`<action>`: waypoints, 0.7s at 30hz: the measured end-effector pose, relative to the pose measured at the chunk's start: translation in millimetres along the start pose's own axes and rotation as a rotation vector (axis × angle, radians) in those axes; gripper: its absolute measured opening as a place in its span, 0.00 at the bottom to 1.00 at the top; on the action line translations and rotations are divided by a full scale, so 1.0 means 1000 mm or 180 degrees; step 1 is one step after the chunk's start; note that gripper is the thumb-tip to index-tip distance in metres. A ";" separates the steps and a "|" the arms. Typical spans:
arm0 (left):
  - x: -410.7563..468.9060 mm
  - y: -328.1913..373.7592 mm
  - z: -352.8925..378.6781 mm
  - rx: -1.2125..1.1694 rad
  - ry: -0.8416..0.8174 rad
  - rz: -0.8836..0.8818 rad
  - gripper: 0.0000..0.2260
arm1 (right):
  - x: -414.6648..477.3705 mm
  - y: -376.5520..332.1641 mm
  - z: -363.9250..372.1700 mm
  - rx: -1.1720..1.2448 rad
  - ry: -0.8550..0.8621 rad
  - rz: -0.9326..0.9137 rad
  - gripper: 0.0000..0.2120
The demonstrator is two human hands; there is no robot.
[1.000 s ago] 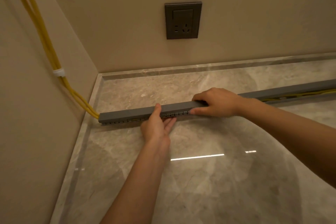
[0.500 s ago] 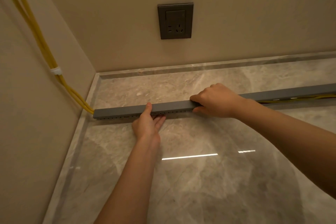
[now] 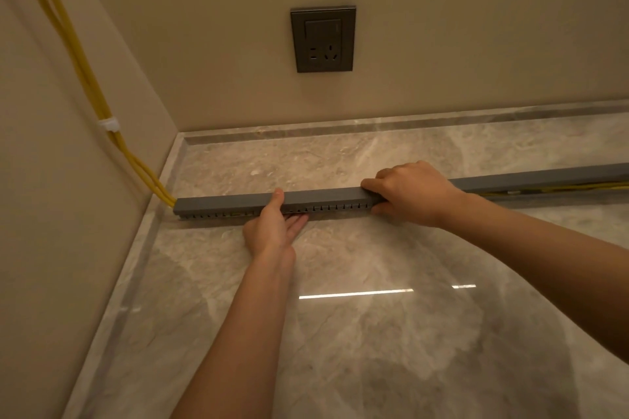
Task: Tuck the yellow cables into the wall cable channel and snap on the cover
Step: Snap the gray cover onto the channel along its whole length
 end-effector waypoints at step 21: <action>0.001 -0.001 0.002 0.0090 -0.0006 0.0026 0.12 | -0.040 0.048 -0.003 0.0640 -0.0092 0.0085 0.15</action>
Point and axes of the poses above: each hand's wrist, its own x-axis towards the middle knuckle, its own z-axis out of the palm, y = z × x, the point moved 7 cm from there along x, towards the middle knuckle, and after that the axes turned 8 degrees about x, right-handed, at the moved point
